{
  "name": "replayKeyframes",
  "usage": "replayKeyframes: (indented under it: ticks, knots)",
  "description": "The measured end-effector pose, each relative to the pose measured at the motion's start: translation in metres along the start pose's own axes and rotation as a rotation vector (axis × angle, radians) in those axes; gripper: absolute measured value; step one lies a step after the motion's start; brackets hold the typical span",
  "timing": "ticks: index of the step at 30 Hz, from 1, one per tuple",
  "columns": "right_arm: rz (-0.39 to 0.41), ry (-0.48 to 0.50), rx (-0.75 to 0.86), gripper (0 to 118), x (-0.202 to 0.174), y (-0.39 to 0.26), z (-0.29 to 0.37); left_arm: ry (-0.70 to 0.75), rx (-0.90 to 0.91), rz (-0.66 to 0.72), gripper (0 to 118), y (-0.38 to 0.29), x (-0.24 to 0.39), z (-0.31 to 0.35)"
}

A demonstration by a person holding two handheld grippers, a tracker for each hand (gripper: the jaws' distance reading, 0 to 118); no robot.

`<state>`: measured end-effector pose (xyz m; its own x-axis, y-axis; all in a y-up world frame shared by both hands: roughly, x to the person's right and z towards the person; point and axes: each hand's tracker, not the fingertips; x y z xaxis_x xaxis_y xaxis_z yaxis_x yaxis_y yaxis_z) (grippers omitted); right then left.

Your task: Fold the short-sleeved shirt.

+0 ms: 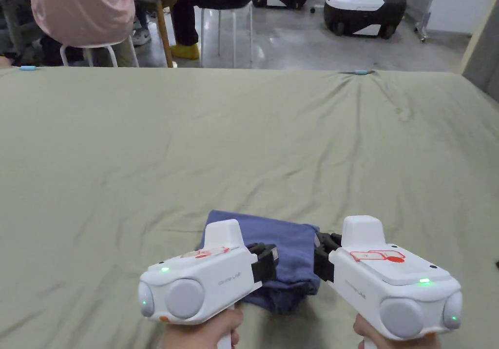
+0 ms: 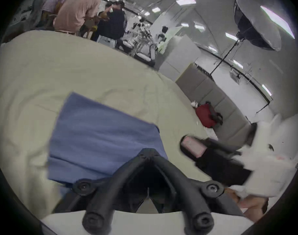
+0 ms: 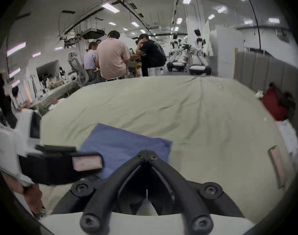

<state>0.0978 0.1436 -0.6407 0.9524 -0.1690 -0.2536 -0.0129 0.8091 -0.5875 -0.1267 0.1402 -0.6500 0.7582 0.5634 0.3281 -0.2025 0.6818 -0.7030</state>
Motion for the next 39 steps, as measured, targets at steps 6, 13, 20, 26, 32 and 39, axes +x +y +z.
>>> replayKeyframes:
  ticks: [6,13,20,26,32,39]
  knots:
    - [-0.101,0.095,-0.147,0,0.004,-0.015,-0.045,0.060,0.062,0.065,84,0.031,-0.061,0.035]
    - [0.077,-0.061,-0.160,0,0.006,-0.024,-0.052,-0.025,-0.101,0.399,87,0.019,-0.136,-0.005]
    - [0.036,-0.041,-0.146,0,0.009,-0.025,-0.050,-0.205,-0.116,0.547,50,0.004,-0.139,-0.048]
    - [0.181,-0.062,-0.075,0,-0.032,-0.017,-0.033,-0.085,-0.054,0.420,33,0.018,-0.134,-0.006]
    - [0.252,0.021,-0.048,0,-0.136,0.000,-0.047,-0.002,0.013,0.376,32,0.041,-0.187,0.086]
    - [0.305,0.164,-0.054,0,-0.271,0.012,-0.094,0.135,0.047,0.390,33,0.059,-0.277,0.199]
